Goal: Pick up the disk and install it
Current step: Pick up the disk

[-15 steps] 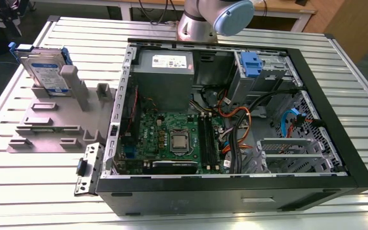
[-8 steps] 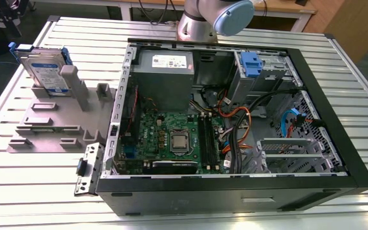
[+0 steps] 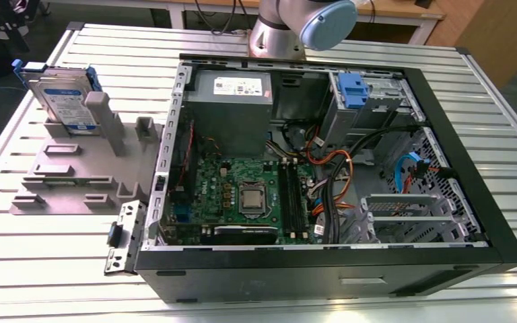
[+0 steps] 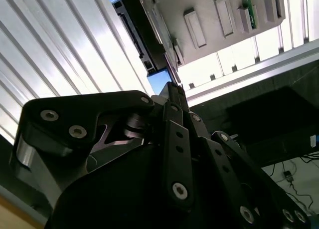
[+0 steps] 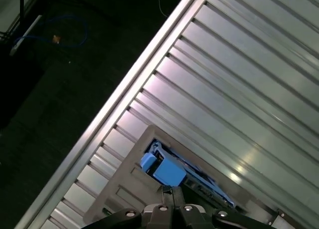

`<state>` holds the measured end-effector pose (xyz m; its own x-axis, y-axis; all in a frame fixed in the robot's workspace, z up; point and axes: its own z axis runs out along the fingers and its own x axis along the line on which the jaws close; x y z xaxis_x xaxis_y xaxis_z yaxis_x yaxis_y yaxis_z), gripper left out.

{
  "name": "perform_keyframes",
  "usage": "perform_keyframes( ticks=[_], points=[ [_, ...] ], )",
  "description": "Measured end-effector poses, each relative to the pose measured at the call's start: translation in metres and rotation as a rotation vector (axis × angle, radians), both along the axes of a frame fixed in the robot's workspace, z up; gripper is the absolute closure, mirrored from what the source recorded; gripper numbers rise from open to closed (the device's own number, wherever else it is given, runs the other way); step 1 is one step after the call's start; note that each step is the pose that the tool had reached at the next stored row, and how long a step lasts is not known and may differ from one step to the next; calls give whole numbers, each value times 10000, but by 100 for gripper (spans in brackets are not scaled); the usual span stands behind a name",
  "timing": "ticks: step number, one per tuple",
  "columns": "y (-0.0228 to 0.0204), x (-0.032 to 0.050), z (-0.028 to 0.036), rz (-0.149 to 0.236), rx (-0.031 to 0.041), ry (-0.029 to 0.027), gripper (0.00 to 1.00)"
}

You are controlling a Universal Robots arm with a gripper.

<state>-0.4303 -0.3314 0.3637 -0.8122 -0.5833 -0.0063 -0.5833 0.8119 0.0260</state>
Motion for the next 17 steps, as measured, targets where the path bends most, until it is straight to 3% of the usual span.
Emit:
perform_keyframes(
  ticks=[17],
  points=[
    [0,-1,-1,1516,1,-1,89]
  ],
)
